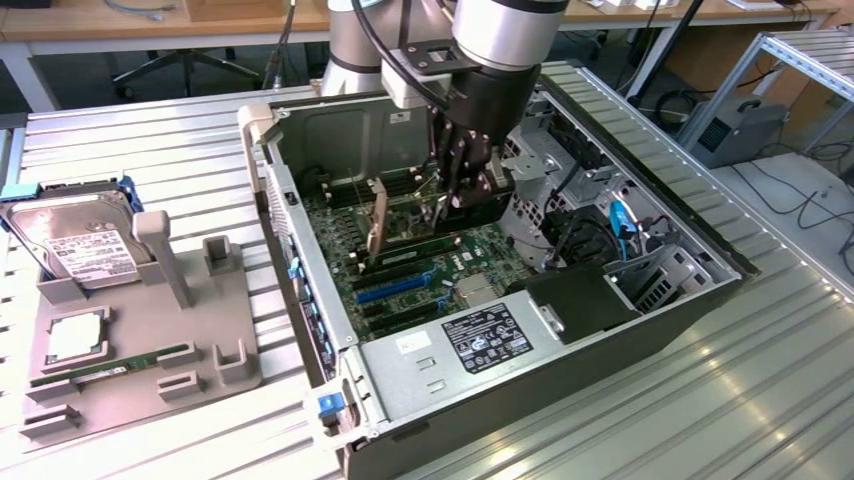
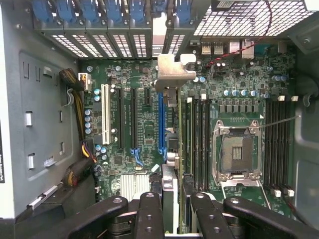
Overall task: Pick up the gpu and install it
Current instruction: 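Insert the gpu into the slot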
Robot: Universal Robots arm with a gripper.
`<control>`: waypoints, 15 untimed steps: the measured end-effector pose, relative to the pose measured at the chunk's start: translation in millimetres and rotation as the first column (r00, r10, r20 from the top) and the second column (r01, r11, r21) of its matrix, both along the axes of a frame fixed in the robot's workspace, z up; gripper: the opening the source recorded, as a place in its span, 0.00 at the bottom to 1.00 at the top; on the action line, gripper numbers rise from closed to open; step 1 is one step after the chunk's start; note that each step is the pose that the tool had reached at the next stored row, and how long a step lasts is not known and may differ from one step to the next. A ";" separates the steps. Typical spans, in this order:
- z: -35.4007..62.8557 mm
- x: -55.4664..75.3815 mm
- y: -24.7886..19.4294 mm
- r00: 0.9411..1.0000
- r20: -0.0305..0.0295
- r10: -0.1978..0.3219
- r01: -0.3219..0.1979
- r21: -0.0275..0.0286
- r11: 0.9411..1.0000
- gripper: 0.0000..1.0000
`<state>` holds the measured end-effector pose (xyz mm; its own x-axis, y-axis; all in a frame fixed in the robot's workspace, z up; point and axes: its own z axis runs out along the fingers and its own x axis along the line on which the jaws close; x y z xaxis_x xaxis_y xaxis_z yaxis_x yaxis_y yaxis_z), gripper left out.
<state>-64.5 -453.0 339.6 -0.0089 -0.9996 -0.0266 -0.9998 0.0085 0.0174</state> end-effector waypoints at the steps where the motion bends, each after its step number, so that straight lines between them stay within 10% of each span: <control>1: -0.1 0.0 -0.1 1.000 0.000 0.000 0.000 0.000 1.000 0.27; 15: -2.1 0.0 -3.2 1.000 0.000 0.000 0.000 0.000 1.000 0.27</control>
